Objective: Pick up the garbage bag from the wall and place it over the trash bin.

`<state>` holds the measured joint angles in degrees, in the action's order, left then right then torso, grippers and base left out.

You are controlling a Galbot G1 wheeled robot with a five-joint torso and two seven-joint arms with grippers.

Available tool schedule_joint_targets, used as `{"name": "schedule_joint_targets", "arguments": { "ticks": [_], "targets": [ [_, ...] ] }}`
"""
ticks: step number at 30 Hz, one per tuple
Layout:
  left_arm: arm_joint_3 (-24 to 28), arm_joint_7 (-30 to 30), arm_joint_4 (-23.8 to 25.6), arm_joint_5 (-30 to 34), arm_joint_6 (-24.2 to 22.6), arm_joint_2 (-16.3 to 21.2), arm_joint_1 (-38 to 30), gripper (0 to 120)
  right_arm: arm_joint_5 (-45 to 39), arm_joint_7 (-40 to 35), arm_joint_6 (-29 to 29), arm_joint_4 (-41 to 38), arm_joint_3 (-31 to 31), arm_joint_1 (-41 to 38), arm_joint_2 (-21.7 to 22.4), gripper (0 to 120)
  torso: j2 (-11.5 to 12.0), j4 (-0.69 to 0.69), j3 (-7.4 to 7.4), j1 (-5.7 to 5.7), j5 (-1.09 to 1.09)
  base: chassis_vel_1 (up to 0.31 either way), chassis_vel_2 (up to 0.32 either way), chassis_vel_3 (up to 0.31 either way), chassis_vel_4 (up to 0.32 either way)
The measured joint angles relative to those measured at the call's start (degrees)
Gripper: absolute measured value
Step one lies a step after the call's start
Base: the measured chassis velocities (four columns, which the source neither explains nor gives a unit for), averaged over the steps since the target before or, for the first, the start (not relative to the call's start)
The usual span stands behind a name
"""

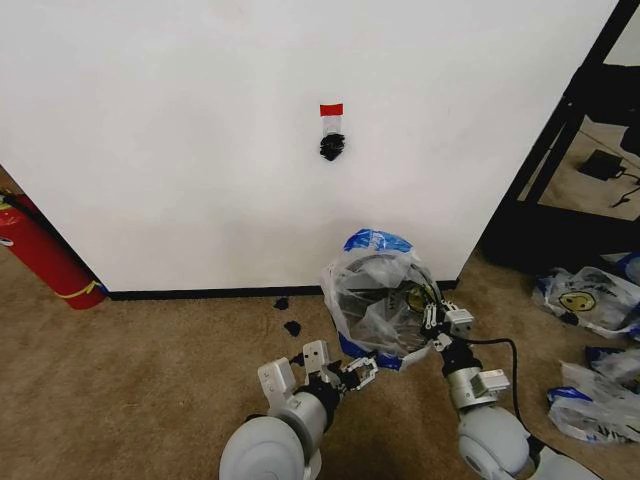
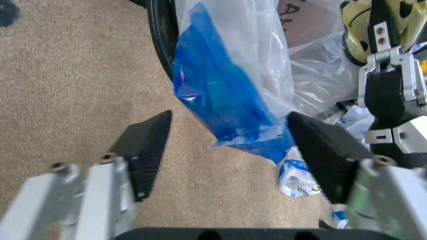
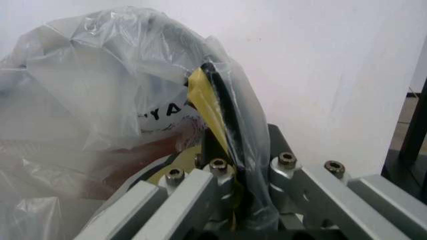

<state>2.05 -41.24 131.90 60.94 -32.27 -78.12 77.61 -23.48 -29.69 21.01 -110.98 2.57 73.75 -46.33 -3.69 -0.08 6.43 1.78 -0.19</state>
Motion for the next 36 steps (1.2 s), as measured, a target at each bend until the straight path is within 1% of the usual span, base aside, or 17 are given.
{"name": "schedule_joint_targets", "arguments": {
  "ticks": [4, 5, 6, 10, 11, 16, 17, 18, 19, 23, 25, 26, 28, 29, 31, 33, 36],
  "targets": [
    [-0.68, 0.27, -0.27, 1.58, 0.13, 0.04, -0.55, 49, -0.31, 0.25, 0.0, -0.01, -0.04, 0.13, -0.05, 1, 0.0, 0.0, 0.0, 0.0, 0.0, 0.0, 0.0, 0.0, 0.0],
    [-0.68, 0.27, -0.27, 1.58, 0.13, 0.04, -0.55, 49, -0.31, 0.25, 0.0, -0.01, -0.04, 0.13, -0.05, 1, 0.0, 0.0, 0.0, 0.0, 0.0, 0.0, 0.0, 0.0, 0.0],
    [-0.79, 0.29, -0.3, 1.9, 0.14, 0.05, -0.64, 46, -0.33, 0.32, 0.0, -0.02, -0.1, 0.17, -0.06, 1, 0.0, 0.0, 0.0, 0.0, 0.0, 0.0, 0.0, 0.0, 0.0],
    [-1.0, 0.69, -0.37, 2.3, 0.16, 0.43, -0.66, 27, -0.45, 0.48, 0.0, -0.1, -0.23, 0.08, -0.01, 1, 0.0, 0.0, 0.0, 0.0, -0.01, 0.0, 0.0, 0.0, 0.0],
    [-1.0, 0.69, -0.37, 2.3, 0.16, 0.43, -0.66, 27, -0.45, 0.48, 0.0, -0.1, -0.23, 0.08, -0.01, 1, 0.0, 0.0, 0.0, 0.0, -0.01, 0.0, 0.0, 0.0, 0.0],
    [-1.42, 2.75, -0.34, 2.08, -0.06, 1.68, -0.17, 5, -1.5, 0.48, -0.13, -0.24, 0.22, -0.3, -0.06, 1, 0.0, 0.0, 0.0, 0.0, -0.01, 0.0, 0.0, 0.0, 0.0],
    [-1.52, 3.18, -0.34, 2.05, -0.09, 1.88, -0.17, 4, -1.82, 0.47, -0.17, -0.31, 0.32, -0.32, -0.1, 1, 0.0, 0.0, 0.0, 0.0, -0.01, 0.0, 0.0, 0.0, 0.0],
    [-1.52, 3.18, -0.34, 2.05, -0.09, 1.88, -0.17, 4, -1.82, 0.47, -0.17, -0.31, 0.32, -0.32, -0.1, 1, 0.0, 0.0, 0.0, 0.0, -0.01, 0.0, 0.0, 0.0, 0.0],
    [-1.65, 3.72, -0.34, 2.0, -0.12, 2.13, -0.19, 0, -2.32, 0.47, -0.2, -0.43, 0.44, -0.33, -0.13, 1, 0.0, 0.0, 0.0, 0.0, -0.01, 0.0, 0.0, 0.0, 0.0],
    [-1.91, 5.66, -0.34, 1.42, -0.44, 3.14, -0.19, 0, -5.4, 0.48, -0.55, -1.28, 0.73, -0.17, -0.13, 1, 0.0, 0.0, 0.0, 0.0, -0.01, 0.0, 0.0, 0.0, 0.0],
    [-1.9, 7.58, -0.37, -0.09, -0.73, 3.9, 0.12, 0, -8.02, 0.48, -0.93, -1.95, 0.94, -0.14, -0.15, 1, 0.0, 0.0, 0.0, 0.0, -0.01, 0.0, 0.0, 0.0, 0.0],
    [-1.63, 10.13, -0.77, -2.94, -0.98, 4.94, 0.69, 0, -12.25, 0.52, -1.36, -3.1, 1.29, -0.14, -0.25, 1, 0.0, 0.0, 0.0, 0.0, -0.01, 0.0, 0.0, 0.0, 0.0],
    [-1.03, 12.82, -1.86, -7.36, -1.14, 5.96, 1.37, 0, -17.9, 0.86, -2.11, -4.9, 1.79, -0.02, -0.35, 1, 0.0, 0.0, 0.0, 0.0, -0.01, 0.0, 0.0, 0.0, 0.0],
    [-1.03, 12.82, -1.86, -7.36, -1.14, 5.96, 1.37, 0, -17.9, 0.86, -2.11, -4.9, 1.79, -0.02, -0.35, 1, 0.0, 0.0, 0.0, 0.0, -0.01, 0.0, 0.0, 0.0, 0.0],
    [-0.72, 14.47, -3.61, -12.14, -0.74, 6.56, 1.55, 0, -23.01, 1.67, -2.53, -6.71, 2.35, 0.32, -0.41, 1, 0.0, 0.01, 0.0, 0.0, -0.01, 0.0, 0.0, 0.0, 0.0],
    [-0.78, 14.69, -5.4, -14.87, 0.31, 6.78, 1.06, 0, -26.54, 2.21, -3.29, -8.37, 2.78, 1.11, -0.16, 1, 0.0, 0.01, 0.0, 0.0, -0.02, 0.0, 0.0, 0.0, 0.0],
    [-0.97, 14.62, -6.77, -16.88, 1.78, 7.0, 0.38, 0, -27.87, 2.56, -4.21, -9.45, 2.89, 1.96, 0.44, 1, 0.0, -0.01, -0.01, 0.0, -0.02, 0.0, 0.0, 0.0, 0.0]
  ]
}}
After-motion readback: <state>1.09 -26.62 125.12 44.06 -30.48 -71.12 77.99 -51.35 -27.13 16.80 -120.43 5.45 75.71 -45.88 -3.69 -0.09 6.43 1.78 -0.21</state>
